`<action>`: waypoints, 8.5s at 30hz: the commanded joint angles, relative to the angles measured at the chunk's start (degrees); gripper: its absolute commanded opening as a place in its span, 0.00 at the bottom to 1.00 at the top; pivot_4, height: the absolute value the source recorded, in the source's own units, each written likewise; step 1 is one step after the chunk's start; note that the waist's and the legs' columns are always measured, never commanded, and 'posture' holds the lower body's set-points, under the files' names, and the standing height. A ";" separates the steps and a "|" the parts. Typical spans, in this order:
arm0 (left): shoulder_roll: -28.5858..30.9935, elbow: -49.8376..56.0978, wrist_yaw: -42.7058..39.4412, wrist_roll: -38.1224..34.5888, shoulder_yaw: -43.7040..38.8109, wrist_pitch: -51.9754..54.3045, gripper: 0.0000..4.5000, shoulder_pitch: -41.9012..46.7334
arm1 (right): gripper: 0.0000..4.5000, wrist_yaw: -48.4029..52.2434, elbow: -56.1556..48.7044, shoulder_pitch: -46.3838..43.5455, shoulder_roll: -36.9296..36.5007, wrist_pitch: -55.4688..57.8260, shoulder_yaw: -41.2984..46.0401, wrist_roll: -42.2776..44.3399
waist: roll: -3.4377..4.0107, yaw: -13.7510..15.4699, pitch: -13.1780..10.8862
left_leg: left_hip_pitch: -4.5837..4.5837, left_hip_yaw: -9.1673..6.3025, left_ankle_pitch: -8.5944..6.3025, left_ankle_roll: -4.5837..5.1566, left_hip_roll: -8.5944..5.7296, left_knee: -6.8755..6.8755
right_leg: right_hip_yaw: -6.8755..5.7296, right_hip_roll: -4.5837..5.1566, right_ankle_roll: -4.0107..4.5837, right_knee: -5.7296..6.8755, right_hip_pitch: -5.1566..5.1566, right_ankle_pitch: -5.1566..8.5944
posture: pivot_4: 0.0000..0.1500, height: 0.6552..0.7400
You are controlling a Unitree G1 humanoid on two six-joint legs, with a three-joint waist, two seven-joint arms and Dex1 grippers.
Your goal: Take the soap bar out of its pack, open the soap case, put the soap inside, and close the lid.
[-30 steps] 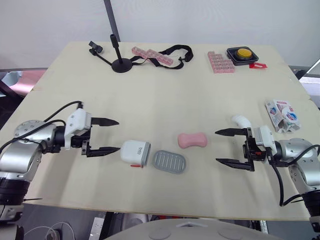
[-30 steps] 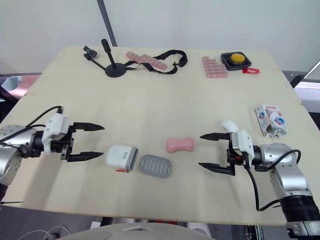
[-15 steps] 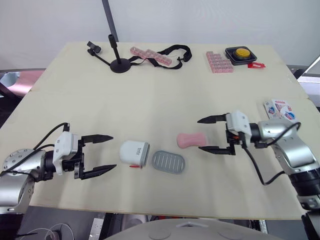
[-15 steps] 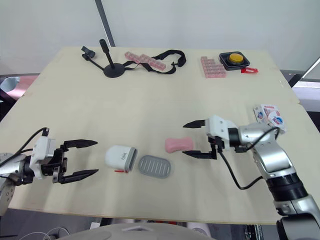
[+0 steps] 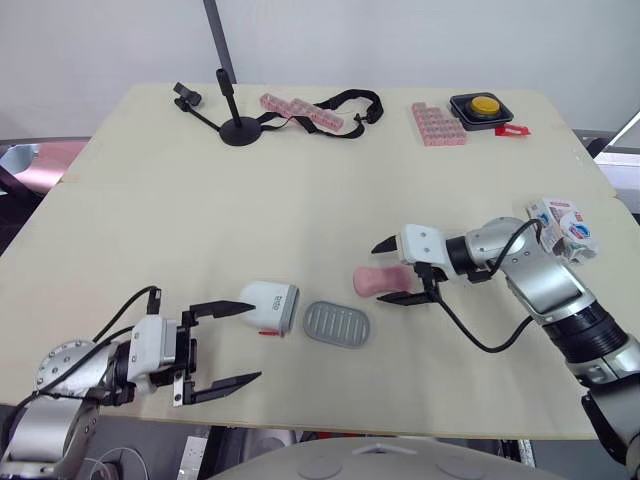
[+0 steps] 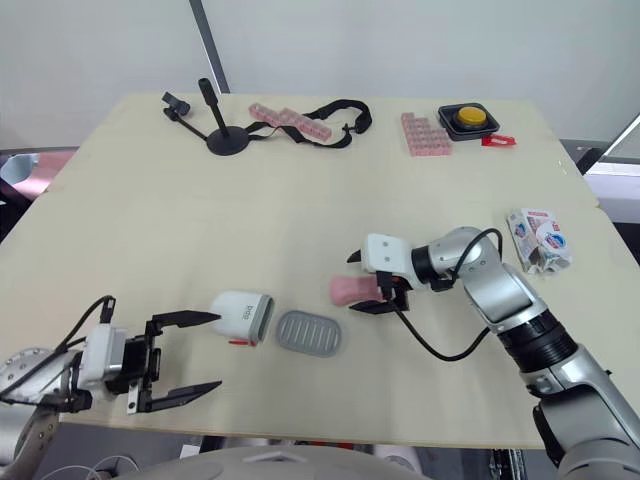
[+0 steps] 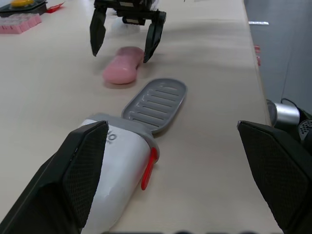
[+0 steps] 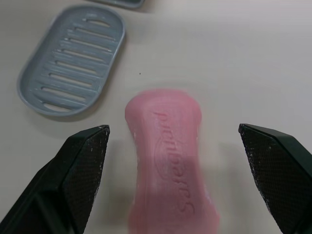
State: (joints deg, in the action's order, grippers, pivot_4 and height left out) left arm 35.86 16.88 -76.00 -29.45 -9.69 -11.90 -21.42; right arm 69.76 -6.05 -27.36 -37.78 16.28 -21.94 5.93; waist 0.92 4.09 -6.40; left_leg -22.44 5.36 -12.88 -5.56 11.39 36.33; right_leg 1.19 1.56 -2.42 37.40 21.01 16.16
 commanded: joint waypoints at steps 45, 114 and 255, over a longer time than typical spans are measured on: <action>-0.14 -3.46 3.44 2.17 4.82 -5.63 1.00 0.85 | 0.38 4.45 0.88 -7.40 1.11 7.74 -3.94 -4.53 | -0.04 0.08 0.03 | 0.06 0.05 0.03 -0.04 0.02 0.02 | 0.10 -0.05 0.00 0.29 0.01 0.00 | 1.00 0.99; 5.56 -9.64 -0.64 2.78 7.90 0.88 1.00 17.45 | 1.00 1.48 -14.31 22.70 5.01 -2.69 23.49 24.23 | -0.33 0.56 0.21 | 0.37 0.14 0.04 -0.15 -0.03 -0.09 | 0.16 0.07 0.01 0.27 -0.23 0.00 | 1.00 0.99; 8.01 -32.24 -10.29 14.47 19.77 -9.25 0.78 41.67 | 0.57 -31.68 -25.54 10.79 7.88 32.09 -9.68 4.14 | -0.38 0.44 0.31 | 0.97 0.08 0.34 -0.51 -0.01 -0.63 | -0.02 0.01 0.23 0.21 -0.50 0.13 | 1.00 0.99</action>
State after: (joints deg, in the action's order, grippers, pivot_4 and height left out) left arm 43.60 -16.80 -86.46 -14.99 11.12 -20.83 19.93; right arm 37.69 -31.79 -15.97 -29.20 49.25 -32.31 10.57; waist 0.54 4.53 -6.09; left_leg -21.47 5.44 -12.54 -6.06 11.38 35.70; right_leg 1.17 1.57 -2.19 37.60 20.51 16.29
